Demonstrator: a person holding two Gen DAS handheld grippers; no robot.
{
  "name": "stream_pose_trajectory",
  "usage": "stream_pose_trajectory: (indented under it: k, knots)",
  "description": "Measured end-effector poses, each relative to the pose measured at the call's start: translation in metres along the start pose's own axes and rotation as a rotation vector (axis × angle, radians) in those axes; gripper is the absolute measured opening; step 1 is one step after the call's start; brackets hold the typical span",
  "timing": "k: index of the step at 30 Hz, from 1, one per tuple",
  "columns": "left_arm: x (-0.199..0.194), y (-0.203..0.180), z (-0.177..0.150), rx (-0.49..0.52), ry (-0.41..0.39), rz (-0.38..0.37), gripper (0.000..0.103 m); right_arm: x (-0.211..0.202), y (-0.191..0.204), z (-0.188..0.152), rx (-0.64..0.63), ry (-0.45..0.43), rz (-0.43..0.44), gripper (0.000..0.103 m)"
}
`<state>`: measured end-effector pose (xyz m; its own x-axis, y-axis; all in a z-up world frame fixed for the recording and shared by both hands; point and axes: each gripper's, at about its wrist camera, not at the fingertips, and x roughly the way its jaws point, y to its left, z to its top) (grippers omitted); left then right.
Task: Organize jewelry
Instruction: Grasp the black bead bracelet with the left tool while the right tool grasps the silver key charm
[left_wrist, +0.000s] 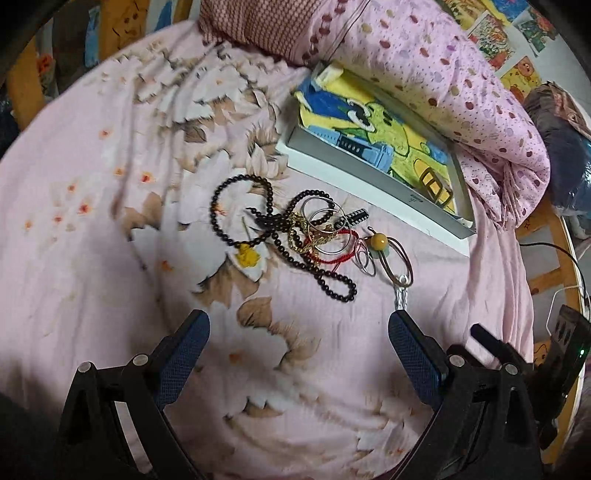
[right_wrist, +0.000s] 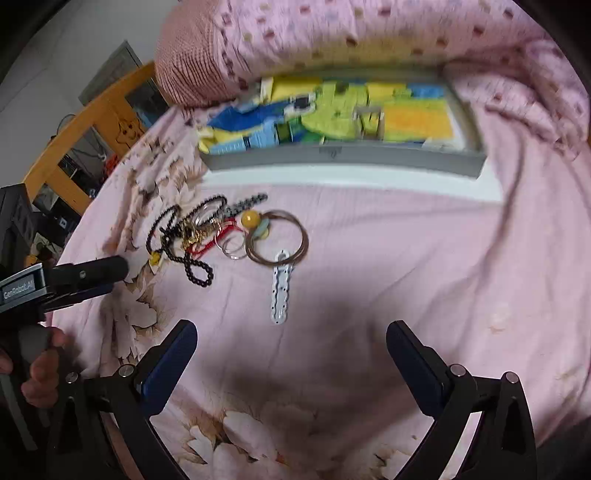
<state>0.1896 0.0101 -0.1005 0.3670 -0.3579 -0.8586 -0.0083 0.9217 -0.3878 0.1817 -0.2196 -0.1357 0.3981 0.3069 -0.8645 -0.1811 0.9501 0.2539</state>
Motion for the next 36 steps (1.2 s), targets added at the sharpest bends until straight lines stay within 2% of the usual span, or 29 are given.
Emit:
stream_pose_trajectory:
  k: [4, 5, 6, 8, 10, 11, 12, 15, 17, 19, 24, 26, 27, 28, 33, 36]
  knots:
    - [0.019, 0.006, 0.013, -0.038, 0.044, -0.017, 0.092, 0.016, -0.001, 0.009, 0.009, 0.040, 0.016, 0.103]
    - [0.022, 0.008, 0.015, -0.047, 0.048, -0.025, 0.089, 0.020, 0.000, 0.010, 0.007, 0.049, 0.019, 0.102]
    - [0.025, 0.010, 0.017, -0.054, 0.053, -0.035, 0.082, 0.024, 0.001, 0.011, 0.006, 0.059, 0.027, 0.100]
    - [0.031, 0.011, 0.020, -0.070, 0.064, -0.051, 0.072, 0.032, 0.001, 0.011, 0.009, 0.089, 0.051, 0.080]
    - [0.035, 0.014, 0.023, -0.087, 0.070, -0.071, 0.062, 0.038, 0.000, 0.012, 0.017, 0.107, 0.056, 0.070]
    - [0.037, 0.015, 0.024, -0.097, 0.071, -0.080, 0.058, 0.039, 0.000, 0.013, 0.021, 0.103, 0.060, 0.069]
    - [0.039, 0.017, 0.026, -0.107, 0.073, -0.091, 0.050, 0.039, 0.000, 0.014, 0.024, 0.095, 0.065, 0.068]
    - [0.043, 0.017, 0.031, -0.135, 0.073, -0.089, 0.036, 0.043, 0.002, 0.016, 0.016, 0.078, 0.053, 0.060]
    - [0.048, 0.019, 0.034, -0.146, 0.078, -0.086, 0.034, 0.045, 0.006, 0.018, -0.003, 0.061, 0.030, 0.051]
    - [0.052, 0.021, 0.036, -0.155, 0.082, -0.075, 0.032, 0.047, 0.009, 0.018, -0.021, 0.048, 0.007, 0.047]
    - [0.061, 0.023, 0.040, -0.160, 0.088, -0.035, 0.015, 0.049, 0.018, 0.016, -0.074, 0.046, -0.029, 0.038]
    - [0.060, 0.023, 0.040, -0.153, 0.074, -0.014, 0.008, 0.050, 0.019, 0.015, -0.076, 0.057, -0.018, 0.020]
    - [0.059, 0.022, 0.039, -0.151, 0.066, -0.006, 0.004, 0.052, 0.018, 0.015, -0.068, 0.071, -0.005, 0.015]
    - [0.057, 0.022, 0.038, -0.136, 0.053, -0.008, 0.003, 0.052, 0.017, 0.014, -0.061, 0.078, 0.003, 0.008]
    - [0.047, 0.016, 0.034, -0.119, 0.013, 0.000, 0.003, 0.047, 0.011, 0.013, -0.011, 0.085, 0.066, 0.006]
    - [0.040, 0.013, 0.032, -0.133, 0.012, -0.033, 0.003, 0.045, 0.009, 0.010, 0.052, 0.110, 0.175, 0.005]
